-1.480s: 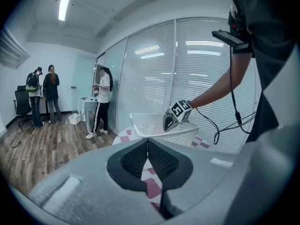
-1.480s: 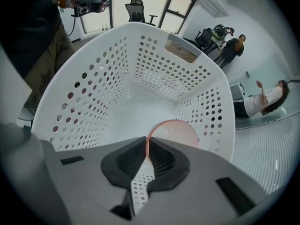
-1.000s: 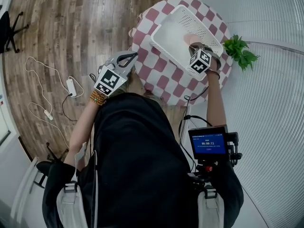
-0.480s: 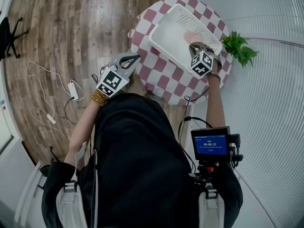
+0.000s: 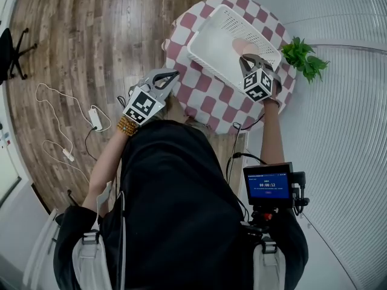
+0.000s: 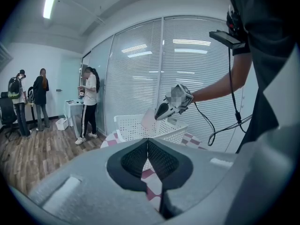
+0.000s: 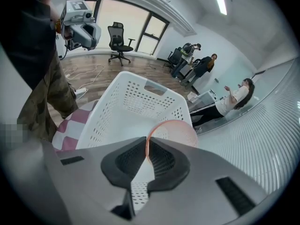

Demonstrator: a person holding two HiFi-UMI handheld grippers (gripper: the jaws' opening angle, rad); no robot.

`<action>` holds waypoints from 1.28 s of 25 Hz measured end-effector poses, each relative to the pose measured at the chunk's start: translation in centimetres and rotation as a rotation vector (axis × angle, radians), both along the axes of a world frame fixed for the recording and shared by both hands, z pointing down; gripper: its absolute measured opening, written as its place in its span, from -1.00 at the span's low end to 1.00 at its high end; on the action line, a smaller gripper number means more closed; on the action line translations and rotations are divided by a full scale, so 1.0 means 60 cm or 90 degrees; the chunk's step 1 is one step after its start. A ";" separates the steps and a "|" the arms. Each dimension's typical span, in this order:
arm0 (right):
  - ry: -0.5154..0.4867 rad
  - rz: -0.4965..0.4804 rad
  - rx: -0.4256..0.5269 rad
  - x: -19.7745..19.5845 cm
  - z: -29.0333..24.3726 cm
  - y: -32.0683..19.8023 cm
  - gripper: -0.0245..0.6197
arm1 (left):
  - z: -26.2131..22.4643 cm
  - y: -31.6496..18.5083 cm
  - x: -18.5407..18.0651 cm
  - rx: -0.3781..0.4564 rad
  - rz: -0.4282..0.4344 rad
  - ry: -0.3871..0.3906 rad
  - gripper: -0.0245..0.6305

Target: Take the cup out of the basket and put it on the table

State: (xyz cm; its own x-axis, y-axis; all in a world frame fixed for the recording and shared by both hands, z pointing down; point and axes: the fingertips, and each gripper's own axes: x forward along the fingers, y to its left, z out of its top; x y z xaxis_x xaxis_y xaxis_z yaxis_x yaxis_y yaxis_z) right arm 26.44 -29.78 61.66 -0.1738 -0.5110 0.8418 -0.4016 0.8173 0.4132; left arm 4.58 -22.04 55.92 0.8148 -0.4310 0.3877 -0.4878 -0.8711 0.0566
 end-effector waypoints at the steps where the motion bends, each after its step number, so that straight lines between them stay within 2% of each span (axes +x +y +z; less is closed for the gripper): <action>1: -0.008 0.003 0.006 -0.002 -0.007 0.000 -0.85 | 0.000 0.001 0.001 0.000 0.001 0.000 -0.91; 14: -0.094 0.022 0.072 -0.032 -0.080 0.001 -0.85 | 0.003 0.001 0.022 0.004 0.017 -0.007 -0.91; 19: -0.156 0.041 0.091 -0.050 -0.111 0.004 -0.85 | 0.005 0.002 0.028 0.003 0.024 -0.008 -0.91; 25: -0.269 0.075 0.102 -0.069 -0.147 0.007 -0.85 | 0.006 -0.001 0.034 0.004 0.032 -0.008 -0.91; 32: -0.354 0.097 0.110 -0.086 -0.179 0.017 -0.85 | 0.007 -0.002 0.042 0.004 0.039 -0.008 -0.91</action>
State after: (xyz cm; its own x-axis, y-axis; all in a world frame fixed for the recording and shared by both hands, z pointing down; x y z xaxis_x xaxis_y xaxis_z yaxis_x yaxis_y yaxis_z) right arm 21.26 -28.74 50.92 -0.4788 -0.6863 0.5475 -0.7027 0.6734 0.2297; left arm 7.08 -22.15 56.36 0.8349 -0.3833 0.3951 -0.4343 -0.8997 0.0447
